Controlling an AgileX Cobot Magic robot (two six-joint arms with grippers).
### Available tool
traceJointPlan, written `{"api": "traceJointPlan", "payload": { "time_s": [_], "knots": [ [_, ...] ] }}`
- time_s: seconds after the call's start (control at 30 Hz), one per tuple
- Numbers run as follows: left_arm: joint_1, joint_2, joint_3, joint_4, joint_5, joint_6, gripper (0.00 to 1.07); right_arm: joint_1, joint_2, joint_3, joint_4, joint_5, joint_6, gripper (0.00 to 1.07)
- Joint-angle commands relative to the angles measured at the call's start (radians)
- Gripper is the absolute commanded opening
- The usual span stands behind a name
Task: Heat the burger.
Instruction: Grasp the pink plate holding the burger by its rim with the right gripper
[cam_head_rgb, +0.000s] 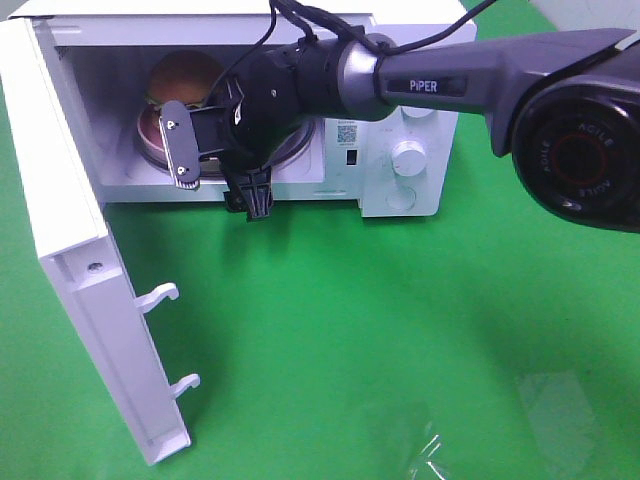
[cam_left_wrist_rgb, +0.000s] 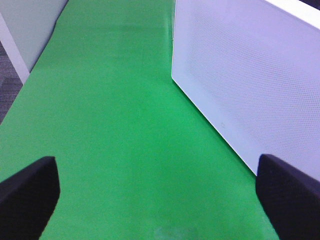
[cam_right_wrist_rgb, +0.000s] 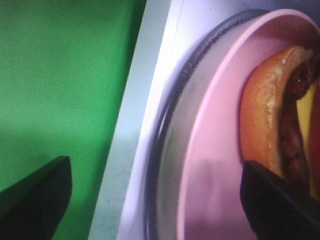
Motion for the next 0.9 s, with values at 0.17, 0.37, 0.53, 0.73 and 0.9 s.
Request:
{"api": "traceJointPlan", "payload": {
  "time_s": [0.17,0.37,0.53,0.73,0.9],
  "knots": [
    [0.002,-0.02,0.005,-0.006,-0.008,-0.003,1.0,0.003,0.043,-0.037,0.033,-0.013,0.006,0.77],
    [0.002,-0.02,0.005,-0.006,-0.008,-0.003,1.0,-0.001,0.049,-0.041,0.079,-0.046,-0.018,0.76],
    [0.002,-0.02,0.005,-0.006,-0.008,-0.003,1.0,-0.019,0.06,-0.041,0.087,-0.048,-0.027,0.76],
    [0.002,-0.02,0.005,-0.006,-0.008,-0.003,1.0,-0.024,0.073,-0.041,0.105,-0.033,-0.027,0.76],
    [0.002,-0.02,0.005,-0.006,-0.008,-0.003,1.0,-0.023,0.073,-0.041,0.106,-0.032,-0.026,0.63]
  ]
}}
